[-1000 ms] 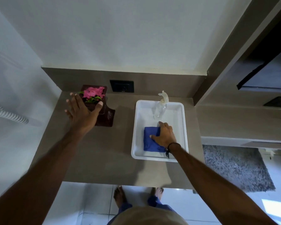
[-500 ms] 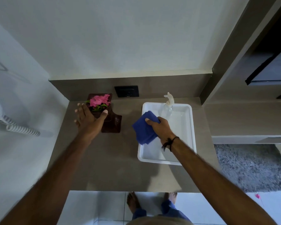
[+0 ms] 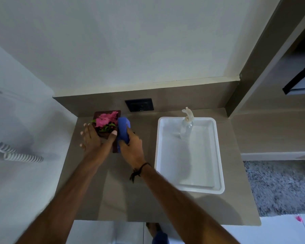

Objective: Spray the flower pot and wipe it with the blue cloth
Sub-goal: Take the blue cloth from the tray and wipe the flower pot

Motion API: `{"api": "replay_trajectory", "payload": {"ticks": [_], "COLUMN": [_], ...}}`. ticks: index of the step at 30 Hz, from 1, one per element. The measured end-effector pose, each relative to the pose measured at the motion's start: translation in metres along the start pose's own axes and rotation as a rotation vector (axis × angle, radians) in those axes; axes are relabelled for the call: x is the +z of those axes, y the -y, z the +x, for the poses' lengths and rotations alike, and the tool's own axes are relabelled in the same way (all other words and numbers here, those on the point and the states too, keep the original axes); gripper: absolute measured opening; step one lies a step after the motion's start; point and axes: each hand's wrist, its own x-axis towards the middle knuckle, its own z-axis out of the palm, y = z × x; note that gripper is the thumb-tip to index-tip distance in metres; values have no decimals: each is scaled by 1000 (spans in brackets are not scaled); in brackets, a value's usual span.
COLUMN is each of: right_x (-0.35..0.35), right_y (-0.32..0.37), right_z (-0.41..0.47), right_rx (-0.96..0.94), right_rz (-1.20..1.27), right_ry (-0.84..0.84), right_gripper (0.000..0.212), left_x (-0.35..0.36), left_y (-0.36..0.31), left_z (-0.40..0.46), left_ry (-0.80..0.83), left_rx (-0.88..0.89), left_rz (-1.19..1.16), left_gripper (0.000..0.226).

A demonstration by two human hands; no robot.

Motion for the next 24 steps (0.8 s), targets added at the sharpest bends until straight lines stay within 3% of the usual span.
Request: {"api": "replay_trajectory", "payload": {"ticks": [7,17,24], "right_x": [-15,1,-5], "right_y": [-33,-19,-41], "right_z": [35,27,25], "right_rx": [185,184,149], "right_rz": [-371,-59,-415], "right_ry": [200,58,102], "right_gripper": [71,58,67], "left_x": [-5,-4,-3], "left_y": [-6,-5,-2], "left_z": [-6,-5,-5], "left_ry": [47,45,42], "left_rx": [34,3,19], "left_rz": [3,5,17], "left_gripper": [117,116,117]}}
